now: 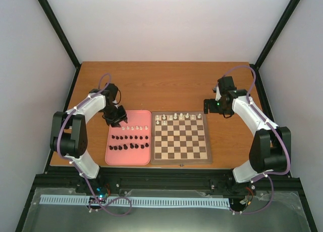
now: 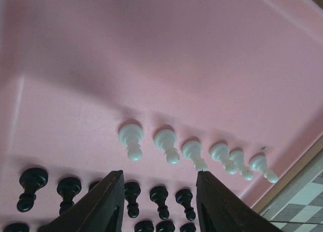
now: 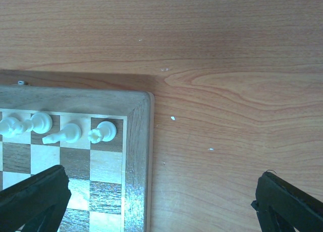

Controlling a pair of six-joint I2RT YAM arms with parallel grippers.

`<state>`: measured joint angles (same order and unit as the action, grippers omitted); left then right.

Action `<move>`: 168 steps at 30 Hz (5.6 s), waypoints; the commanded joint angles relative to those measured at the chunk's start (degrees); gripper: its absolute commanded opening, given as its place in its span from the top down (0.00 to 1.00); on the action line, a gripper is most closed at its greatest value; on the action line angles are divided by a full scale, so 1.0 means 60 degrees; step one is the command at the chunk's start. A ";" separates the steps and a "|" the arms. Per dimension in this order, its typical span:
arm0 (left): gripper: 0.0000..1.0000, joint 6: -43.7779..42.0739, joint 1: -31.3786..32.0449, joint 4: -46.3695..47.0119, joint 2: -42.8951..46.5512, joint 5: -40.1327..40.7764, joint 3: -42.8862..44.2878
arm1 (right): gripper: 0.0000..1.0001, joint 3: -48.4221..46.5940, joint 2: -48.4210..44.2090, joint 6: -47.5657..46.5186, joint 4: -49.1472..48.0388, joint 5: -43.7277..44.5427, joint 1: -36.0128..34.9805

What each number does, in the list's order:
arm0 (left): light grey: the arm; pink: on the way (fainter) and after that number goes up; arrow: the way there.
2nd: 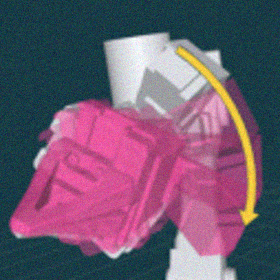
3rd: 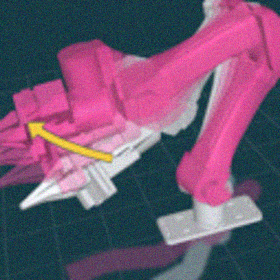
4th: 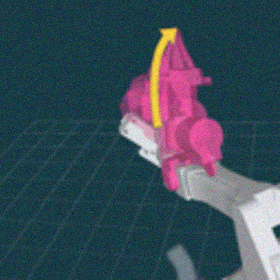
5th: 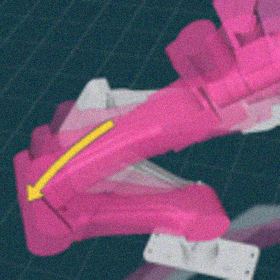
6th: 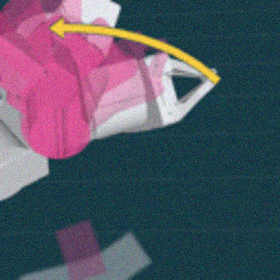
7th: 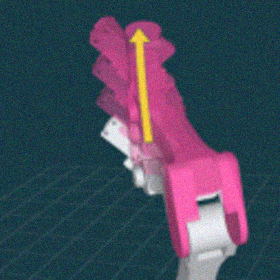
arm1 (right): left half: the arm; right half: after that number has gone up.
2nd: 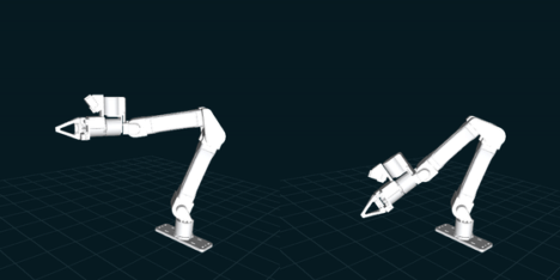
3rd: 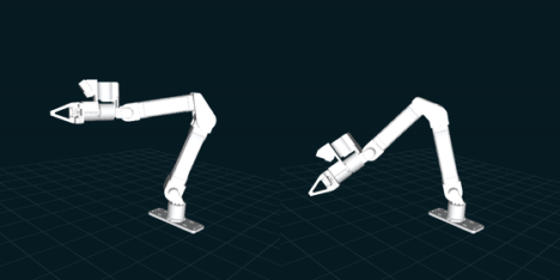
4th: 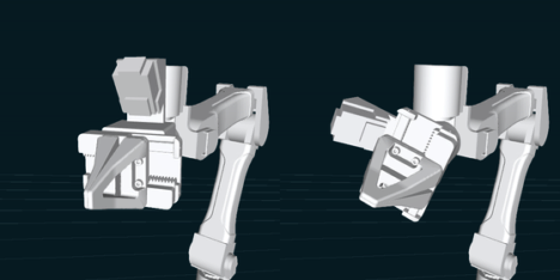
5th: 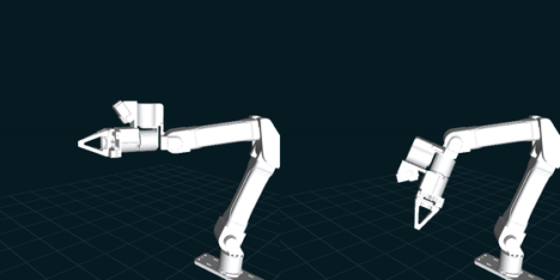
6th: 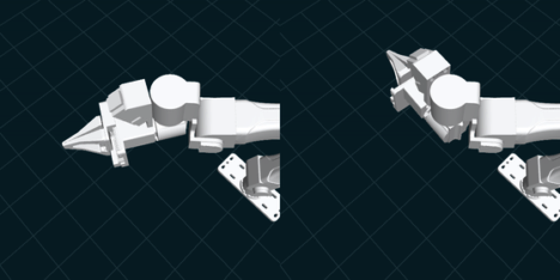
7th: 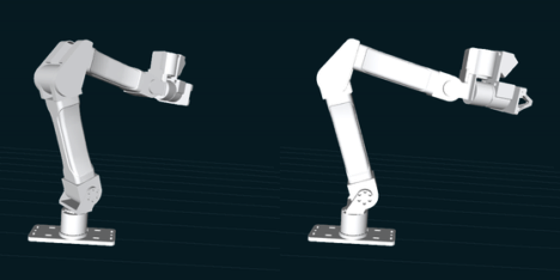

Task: Set up the chess pieces on the board
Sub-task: Pick up the chess piece from the storage box, then place the chess piece on the chessboard.

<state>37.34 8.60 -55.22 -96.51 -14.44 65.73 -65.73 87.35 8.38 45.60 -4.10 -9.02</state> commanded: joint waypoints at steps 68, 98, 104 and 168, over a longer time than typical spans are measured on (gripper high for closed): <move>0.99 -0.2237 0.6308 -0.4031 -0.4020 0.1407 0.7935 | 0.00 -0.0030 0.0120 0.0039 -0.0079 0.0026 0.0082; 0.97 -0.2647 0.6316 -0.3090 -0.5734 0.2094 0.8746 | 0.00 -0.0041 0.0238 -0.0006 -0.0068 0.0054 0.0082; 0.95 -0.2661 0.6310 -0.3089 -0.5980 0.2078 0.9051 | 0.00 -0.0063 0.0265 -0.0021 -0.0072 0.0064 0.0082; 0.56 -0.2068 0.5546 -0.3063 -0.2995 0.2868 0.8730 | 0.00 -0.0162 -0.0253 0.0194 0.0099 0.0363 0.0082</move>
<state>22.92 45.17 -75.09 -122.28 1.69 121.40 -65.73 88.33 8.47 45.63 -3.38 -9.02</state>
